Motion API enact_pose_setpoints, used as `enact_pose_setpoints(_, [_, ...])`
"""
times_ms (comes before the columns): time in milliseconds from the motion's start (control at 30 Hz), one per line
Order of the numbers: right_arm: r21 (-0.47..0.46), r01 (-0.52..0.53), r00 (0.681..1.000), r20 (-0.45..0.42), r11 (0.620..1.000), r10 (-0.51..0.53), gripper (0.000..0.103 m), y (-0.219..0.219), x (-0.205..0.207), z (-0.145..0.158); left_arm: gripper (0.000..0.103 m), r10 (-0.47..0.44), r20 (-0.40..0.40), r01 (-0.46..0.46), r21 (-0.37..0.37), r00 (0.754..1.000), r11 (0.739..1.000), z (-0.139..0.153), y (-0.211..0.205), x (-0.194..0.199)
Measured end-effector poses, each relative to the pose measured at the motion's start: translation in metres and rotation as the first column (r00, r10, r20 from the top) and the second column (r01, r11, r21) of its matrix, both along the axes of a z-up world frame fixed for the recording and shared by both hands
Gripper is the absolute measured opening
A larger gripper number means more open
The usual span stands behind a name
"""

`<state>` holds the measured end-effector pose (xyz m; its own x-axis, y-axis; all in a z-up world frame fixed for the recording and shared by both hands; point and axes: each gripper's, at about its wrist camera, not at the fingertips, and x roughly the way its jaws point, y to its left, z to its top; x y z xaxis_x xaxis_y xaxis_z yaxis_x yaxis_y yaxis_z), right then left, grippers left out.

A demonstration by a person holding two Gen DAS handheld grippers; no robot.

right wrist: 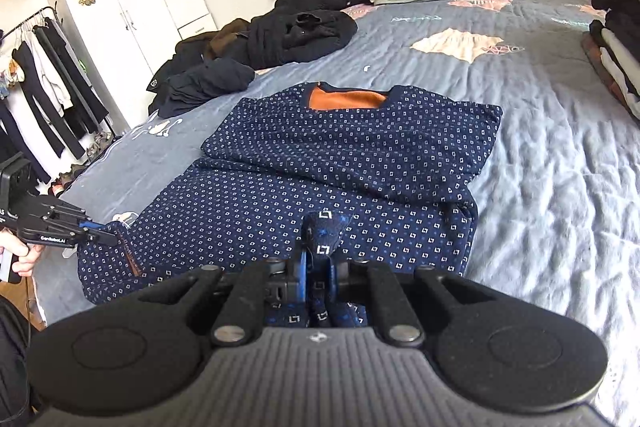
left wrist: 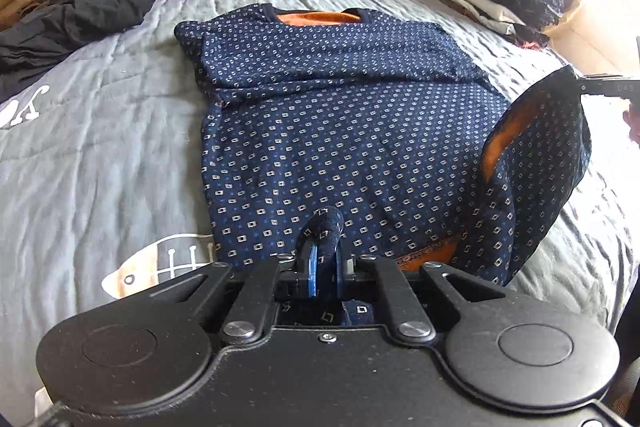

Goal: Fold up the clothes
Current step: 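Lift the grasped edge with both grippers and fold it over toward the collar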

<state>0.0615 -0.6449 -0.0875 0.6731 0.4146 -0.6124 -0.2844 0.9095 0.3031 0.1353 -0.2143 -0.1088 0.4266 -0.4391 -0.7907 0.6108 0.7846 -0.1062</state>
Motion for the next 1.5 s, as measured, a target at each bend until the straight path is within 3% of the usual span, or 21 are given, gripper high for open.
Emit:
enact_pose_setpoints(133, [-0.037, -0.016, 0.999, -0.042, 0.999, 0.014, 0.010, 0.005, 0.005, -0.009, 0.010, -0.020, -0.011, 0.022, 0.120, 1.000, 0.993, -0.016, -0.007, -0.002])
enact_pose_setpoints(200, [-0.056, -0.029, 0.998, -0.066, 0.998, 0.025, 0.010, 0.008, 0.008, -0.015, 0.015, -0.028, -0.025, 0.033, 0.179, 0.999, 0.983, -0.026, -0.012, -0.002])
enact_pose_setpoints(267, [-0.074, -0.041, 0.996, -0.082, 0.996, 0.035, 0.011, 0.013, 0.008, -0.019, 0.018, -0.036, -0.027, 0.040, 0.186, 0.999, 0.982, -0.027, -0.012, -0.002])
enact_pose_setpoints(333, [-0.085, -0.047, 0.995, -0.096, 0.995, 0.039, 0.012, 0.016, 0.008, -0.023, 0.028, -0.036, -0.037, 0.043, 0.180, 0.999, 0.983, -0.026, -0.012, -0.002])
enact_pose_setpoints(400, [-0.096, -0.046, 0.994, -0.105, 0.994, 0.035, 0.014, 0.018, 0.008, -0.027, 0.055, -0.045, -0.031, 0.050, 0.190, 0.998, 0.981, -0.027, -0.013, -0.004])
enact_pose_setpoints(467, [-0.113, -0.046, 0.992, -0.120, 0.993, 0.032, 0.015, 0.020, 0.009, -0.031, 0.060, -0.061, -0.010, 0.062, 0.216, 0.998, 0.974, -0.028, -0.015, -0.007])
enact_pose_setpoints(567, [-0.138, -0.048, 0.989, -0.149, 0.989, 0.027, 0.024, 0.024, 0.014, -0.037, 0.058, -0.051, -0.015, 0.053, 0.206, 0.999, 0.977, -0.029, -0.014, -0.007])
enact_pose_setpoints(633, [-0.148, -0.049, 0.985, -0.170, 0.988, 0.023, 0.032, 0.027, 0.016, -0.041, 0.043, -0.038, -0.025, 0.043, 0.194, 0.999, 0.980, -0.030, -0.013, -0.005])
enact_pose_setpoints(667, [-0.147, -0.056, 0.984, -0.175, 0.988, 0.029, 0.035, 0.029, 0.016, -0.042, 0.029, -0.037, -0.041, 0.044, 0.184, 0.998, 0.982, -0.030, -0.013, -0.004])
enact_pose_setpoints(800, [-0.137, -0.101, 0.982, -0.171, 0.985, 0.077, 0.034, 0.034, 0.013, -0.044, 0.011, -0.053, -0.047, 0.060, 0.170, 0.997, 0.984, -0.028, -0.014, -0.005])
enact_pose_setpoints(967, [-0.122, -0.092, 0.982, -0.175, 0.988, 0.070, 0.012, 0.035, 0.013, -0.041, 0.008, -0.028, -0.017, 0.030, 0.105, 0.999, 0.994, -0.012, -0.007, -0.004])
enact_pose_setpoints(1233, [-0.021, 0.014, 0.999, -0.049, 1.000, -0.015, 0.009, 0.014, 0.010, -0.003, 0.008, 0.029, 0.081, -0.026, -0.037, 0.996, 0.999, 0.028, 0.003, 0.000])
enact_pose_setpoints(1500, [0.090, 0.095, 0.993, 0.056, 0.991, -0.100, 0.009, -0.012, 0.017, 0.033, 0.008, 0.055, 0.194, -0.027, -0.148, 0.979, 0.989, 0.065, 0.009, 0.020])
